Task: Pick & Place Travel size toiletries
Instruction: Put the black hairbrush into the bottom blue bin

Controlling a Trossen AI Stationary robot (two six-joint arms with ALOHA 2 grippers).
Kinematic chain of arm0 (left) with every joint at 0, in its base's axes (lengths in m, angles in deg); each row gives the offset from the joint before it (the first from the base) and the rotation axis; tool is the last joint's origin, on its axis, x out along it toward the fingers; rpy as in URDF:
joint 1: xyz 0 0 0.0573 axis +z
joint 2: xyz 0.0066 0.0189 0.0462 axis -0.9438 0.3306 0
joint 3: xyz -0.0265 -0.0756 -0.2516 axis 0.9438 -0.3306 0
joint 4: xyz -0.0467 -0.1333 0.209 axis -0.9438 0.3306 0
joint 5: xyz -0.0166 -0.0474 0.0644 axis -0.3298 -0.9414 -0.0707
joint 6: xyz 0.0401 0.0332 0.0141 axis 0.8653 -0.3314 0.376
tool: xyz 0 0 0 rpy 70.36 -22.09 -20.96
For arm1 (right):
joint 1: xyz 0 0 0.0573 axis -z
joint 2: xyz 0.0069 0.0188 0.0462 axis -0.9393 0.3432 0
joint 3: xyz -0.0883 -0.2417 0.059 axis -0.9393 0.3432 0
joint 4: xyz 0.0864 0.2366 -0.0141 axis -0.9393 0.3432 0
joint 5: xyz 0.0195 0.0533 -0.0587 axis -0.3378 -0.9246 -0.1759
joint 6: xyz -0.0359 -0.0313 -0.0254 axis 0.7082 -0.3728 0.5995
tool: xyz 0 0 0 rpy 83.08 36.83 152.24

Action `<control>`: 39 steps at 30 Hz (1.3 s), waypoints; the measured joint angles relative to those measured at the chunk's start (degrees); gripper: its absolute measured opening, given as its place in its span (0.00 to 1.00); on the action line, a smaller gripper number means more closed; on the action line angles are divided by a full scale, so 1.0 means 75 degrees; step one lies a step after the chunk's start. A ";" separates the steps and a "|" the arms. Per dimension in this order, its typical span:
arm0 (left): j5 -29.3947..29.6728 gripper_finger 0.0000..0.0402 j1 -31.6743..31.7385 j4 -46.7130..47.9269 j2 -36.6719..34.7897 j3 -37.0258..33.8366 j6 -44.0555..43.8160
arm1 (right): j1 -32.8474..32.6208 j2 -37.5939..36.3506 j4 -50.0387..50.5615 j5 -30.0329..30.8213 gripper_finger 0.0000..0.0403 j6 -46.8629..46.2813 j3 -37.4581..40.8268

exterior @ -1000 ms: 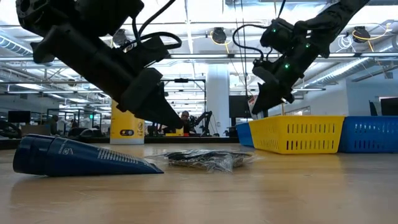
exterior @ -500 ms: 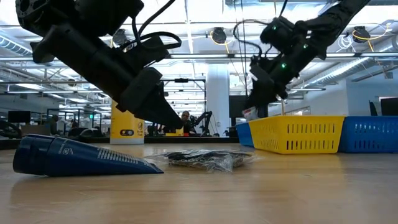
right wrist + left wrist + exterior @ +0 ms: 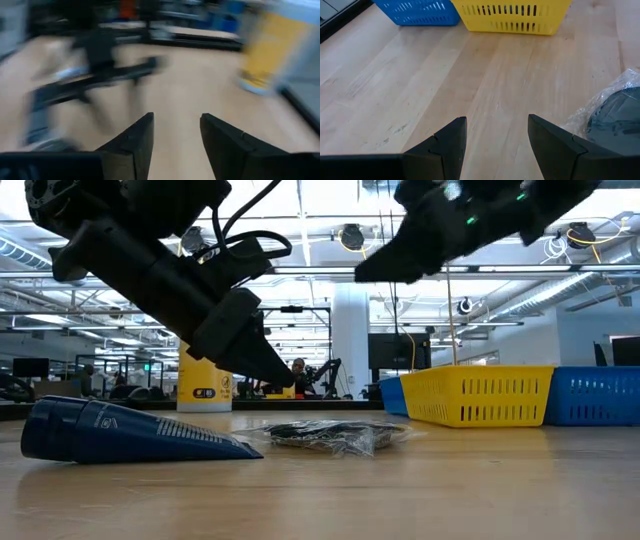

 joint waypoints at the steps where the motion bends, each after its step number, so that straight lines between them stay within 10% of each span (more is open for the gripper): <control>1: 0.0000 0.52 0.0000 -0.0004 0.0000 0.0000 0.0000 | -0.0359 0.0112 -0.0100 -0.0003 0.37 0.0183 0.0000; 11: -0.0182 0.52 0.0000 0.0002 -0.0001 0.0000 0.0002 | -0.2744 0.2156 -0.1129 -0.0451 0.35 0.1421 0.0000; 23: -0.4777 0.50 0.0198 -0.0549 -0.0004 0.0003 0.0726 | -0.3336 0.3884 -0.0543 0.0163 0.55 0.2431 -0.0717; 39: -0.4234 0.19 0.0375 -0.0978 0.0826 0.0020 0.0575 | -0.3337 0.4444 -0.1349 0.2417 0.47 0.4566 -0.0973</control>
